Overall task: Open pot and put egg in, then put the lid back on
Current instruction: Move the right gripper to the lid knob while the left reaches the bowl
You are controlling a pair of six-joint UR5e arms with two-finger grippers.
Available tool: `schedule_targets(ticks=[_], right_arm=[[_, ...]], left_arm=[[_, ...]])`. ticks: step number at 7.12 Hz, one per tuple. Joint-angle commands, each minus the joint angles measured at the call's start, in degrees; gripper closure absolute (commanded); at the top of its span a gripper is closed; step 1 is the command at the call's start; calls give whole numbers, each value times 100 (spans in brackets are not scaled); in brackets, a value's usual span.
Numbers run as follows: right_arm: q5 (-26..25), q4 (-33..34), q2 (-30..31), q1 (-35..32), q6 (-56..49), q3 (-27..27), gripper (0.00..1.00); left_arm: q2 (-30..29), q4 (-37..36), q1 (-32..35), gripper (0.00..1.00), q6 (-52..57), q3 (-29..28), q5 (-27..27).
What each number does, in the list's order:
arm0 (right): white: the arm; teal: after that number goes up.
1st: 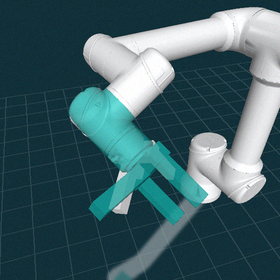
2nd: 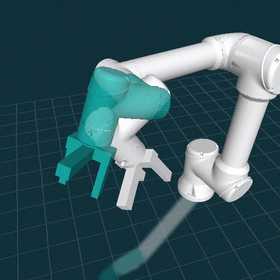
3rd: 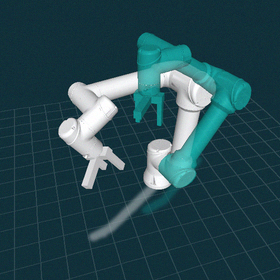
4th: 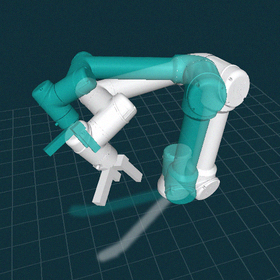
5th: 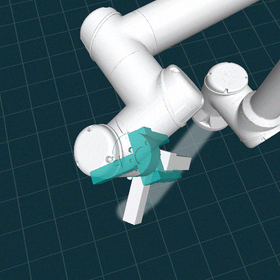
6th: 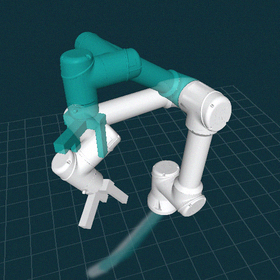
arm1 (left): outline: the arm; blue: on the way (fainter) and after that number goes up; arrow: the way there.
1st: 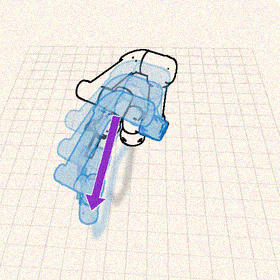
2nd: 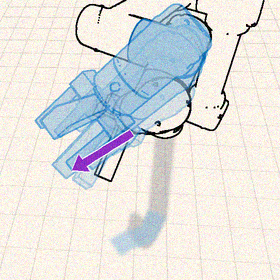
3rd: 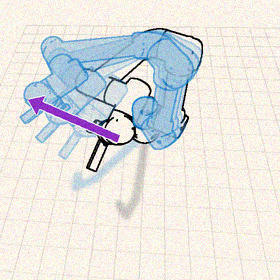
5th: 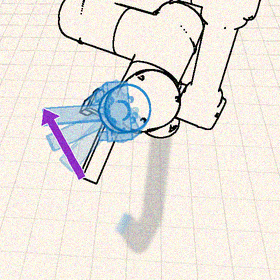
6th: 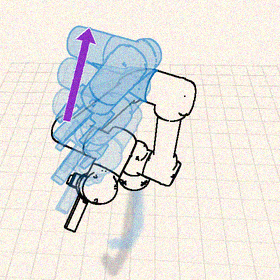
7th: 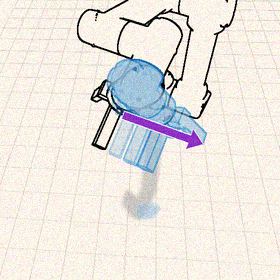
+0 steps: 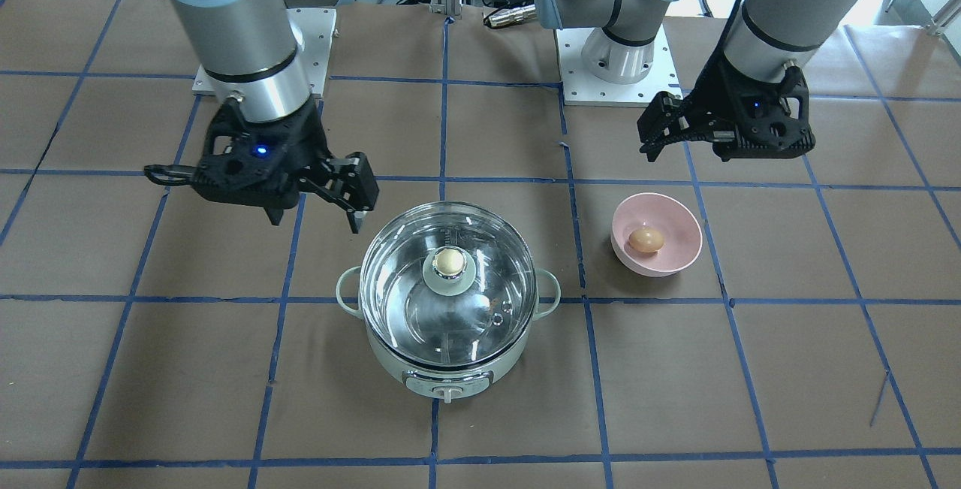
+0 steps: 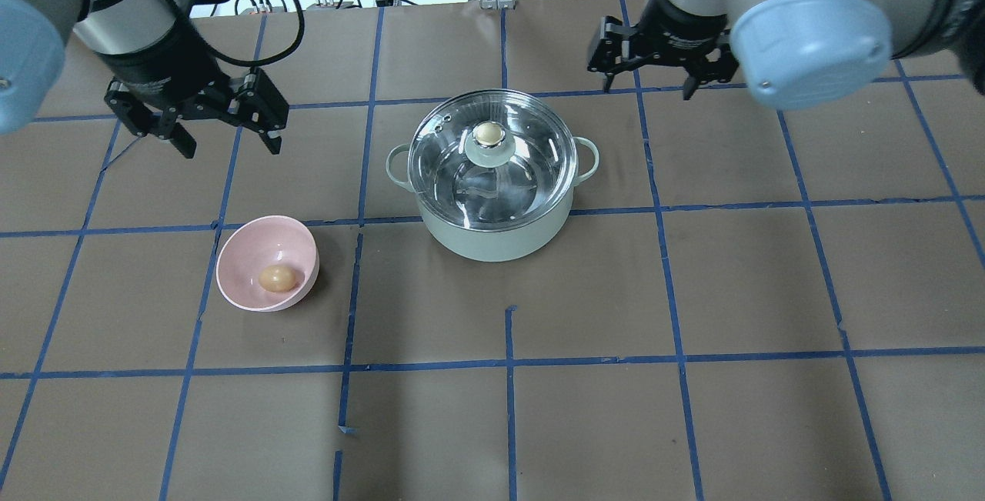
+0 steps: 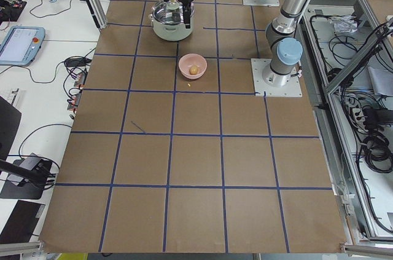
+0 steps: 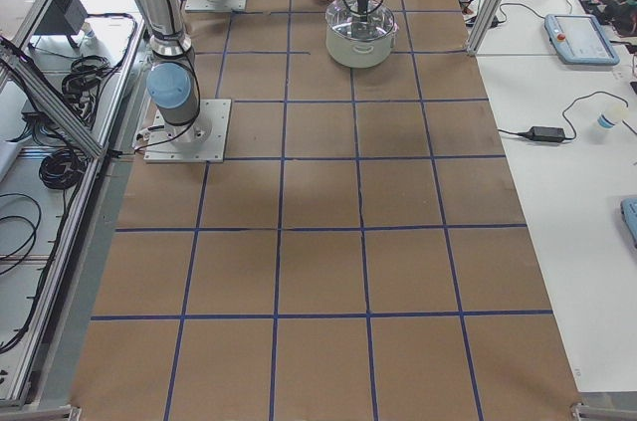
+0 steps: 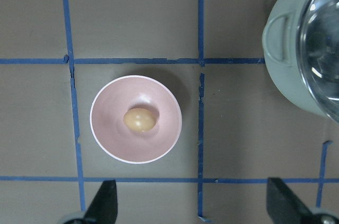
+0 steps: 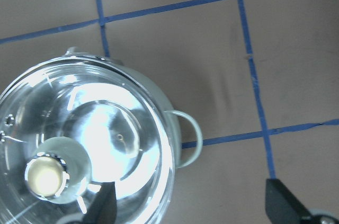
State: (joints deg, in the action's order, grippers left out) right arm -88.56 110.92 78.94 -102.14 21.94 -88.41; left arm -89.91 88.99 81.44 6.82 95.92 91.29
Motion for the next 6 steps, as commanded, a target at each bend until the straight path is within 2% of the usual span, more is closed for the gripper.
schedule_targets(ticks=[1,3,4,5,6], right_arm=[[-47,316,-588,-735,801,333,0],[-135,728,-993,-1097,988,307,1],[-126,843,-1073,-1133,979,238,1],[-135,853,-1073,-1133,909,124,2],[-135,940,-1100,-1133,752,105,5]], left_arm=[[-61,-1368,-566,2,388,1187,-6],[-175,-2330,-594,3,565,1910,-15],[-376,-3108,-586,2,487,2296,-15],[-526,-3516,-577,2,382,2570,-41],[-536,-3581,-568,2,312,2755,-59]])
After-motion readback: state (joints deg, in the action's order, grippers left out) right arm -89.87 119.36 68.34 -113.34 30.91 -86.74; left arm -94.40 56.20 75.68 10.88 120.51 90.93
